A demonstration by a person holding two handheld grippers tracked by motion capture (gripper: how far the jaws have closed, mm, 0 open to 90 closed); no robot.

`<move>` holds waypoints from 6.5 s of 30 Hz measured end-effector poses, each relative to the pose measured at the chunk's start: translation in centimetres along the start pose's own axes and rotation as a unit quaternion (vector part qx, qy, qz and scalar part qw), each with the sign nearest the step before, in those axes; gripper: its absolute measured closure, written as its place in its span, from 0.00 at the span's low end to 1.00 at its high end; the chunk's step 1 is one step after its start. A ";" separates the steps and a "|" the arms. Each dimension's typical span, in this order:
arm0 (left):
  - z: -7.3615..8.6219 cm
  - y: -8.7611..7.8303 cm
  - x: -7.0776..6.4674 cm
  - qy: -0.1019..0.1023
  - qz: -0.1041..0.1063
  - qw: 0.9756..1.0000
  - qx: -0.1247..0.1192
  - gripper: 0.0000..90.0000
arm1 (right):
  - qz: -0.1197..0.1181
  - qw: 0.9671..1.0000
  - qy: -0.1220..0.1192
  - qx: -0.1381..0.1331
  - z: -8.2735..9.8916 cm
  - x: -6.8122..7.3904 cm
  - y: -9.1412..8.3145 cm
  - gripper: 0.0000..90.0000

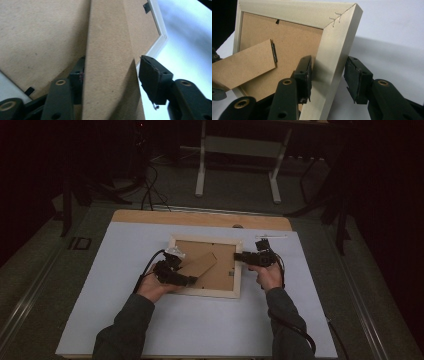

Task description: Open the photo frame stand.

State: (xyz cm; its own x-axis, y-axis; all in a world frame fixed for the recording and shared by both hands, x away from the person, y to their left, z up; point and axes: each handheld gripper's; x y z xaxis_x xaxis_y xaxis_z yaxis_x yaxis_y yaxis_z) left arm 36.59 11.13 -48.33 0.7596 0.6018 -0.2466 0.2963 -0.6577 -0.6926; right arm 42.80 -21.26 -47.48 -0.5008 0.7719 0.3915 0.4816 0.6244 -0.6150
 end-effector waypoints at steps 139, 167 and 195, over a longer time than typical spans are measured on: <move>-2.9 -0.2 -2.8 0.050 -0.090 0.993 -0.053 0.86 | 0.080 0.976 -0.164 -0.120 -0.2 3.8 -4.9 0.69; -2.1 -0.3 -3.3 0.054 -0.095 0.992 -0.058 0.86 | 0.079 0.969 -0.201 -0.123 1.5 4.8 -5.8 0.69; -0.9 -0.1 -3.6 0.053 -0.092 0.992 -0.064 0.88 | 0.055 0.973 -0.186 -0.124 3.2 3.9 -6.3 0.70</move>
State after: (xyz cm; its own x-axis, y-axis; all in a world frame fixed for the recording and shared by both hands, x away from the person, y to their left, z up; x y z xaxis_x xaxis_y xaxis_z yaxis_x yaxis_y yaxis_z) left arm 34.34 8.58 -46.78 0.7406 0.6702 -0.0473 0.5011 -0.5979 -0.6257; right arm 35.55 -22.57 -44.29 -0.6403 0.7675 0.0298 0.6820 0.5859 -0.4377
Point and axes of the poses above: each handheld gripper's, and its own axes: y roughly forward along the jaws, z roughly out of its underside, x roughly to its left, and after that the axes turned 1 degree about y, right-handed
